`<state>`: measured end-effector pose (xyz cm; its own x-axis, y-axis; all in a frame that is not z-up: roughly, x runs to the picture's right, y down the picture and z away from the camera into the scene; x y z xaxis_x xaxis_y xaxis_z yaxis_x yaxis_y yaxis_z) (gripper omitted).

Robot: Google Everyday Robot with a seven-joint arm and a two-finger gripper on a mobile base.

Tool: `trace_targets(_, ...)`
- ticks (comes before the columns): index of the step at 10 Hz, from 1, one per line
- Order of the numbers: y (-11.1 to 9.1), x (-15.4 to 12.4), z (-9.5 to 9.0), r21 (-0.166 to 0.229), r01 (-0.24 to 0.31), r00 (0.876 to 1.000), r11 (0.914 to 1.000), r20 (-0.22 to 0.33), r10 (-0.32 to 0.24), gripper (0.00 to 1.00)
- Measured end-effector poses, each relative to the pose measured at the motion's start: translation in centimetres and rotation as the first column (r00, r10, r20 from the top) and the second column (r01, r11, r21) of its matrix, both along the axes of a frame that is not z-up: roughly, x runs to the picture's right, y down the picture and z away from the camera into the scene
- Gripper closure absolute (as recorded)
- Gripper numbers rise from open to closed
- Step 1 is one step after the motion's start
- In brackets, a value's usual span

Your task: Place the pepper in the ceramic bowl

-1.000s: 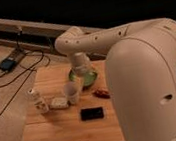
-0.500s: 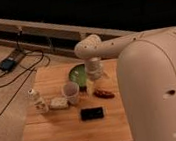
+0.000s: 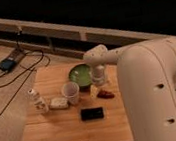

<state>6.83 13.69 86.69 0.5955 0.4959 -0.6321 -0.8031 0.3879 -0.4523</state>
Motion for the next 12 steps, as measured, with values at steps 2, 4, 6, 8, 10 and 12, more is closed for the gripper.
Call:
trace_targets(2, 0.4, -0.1, 0.5, 0.001, 0.017, 1.0, 0.9998, 0.012, -0.017, 0.2)
trace_targets(4, 0.5, -1.0, 1.0, 0.019, 0.045, 0.997, 0.9988, 0.06, -0.046, 0.3)
trace_targets(6, 0.5, -1.5, 1.1, 0.037, 0.065, 0.992, 0.9972, 0.102, -0.069, 0.48)
trace_targets(8, 0.8, -1.9, 1.6, 0.044, 0.08, 0.986, 0.9958, 0.144, -0.085, 0.7)
trace_targets(10, 1.7, -1.9, 2.6, 0.039, 0.079, 0.982, 0.9962, 0.167, -0.084, 0.91)
trace_targets(12, 1.6, -1.9, 2.6, 0.04, 0.079, 0.982, 0.996, 0.167, -0.085, 1.0)
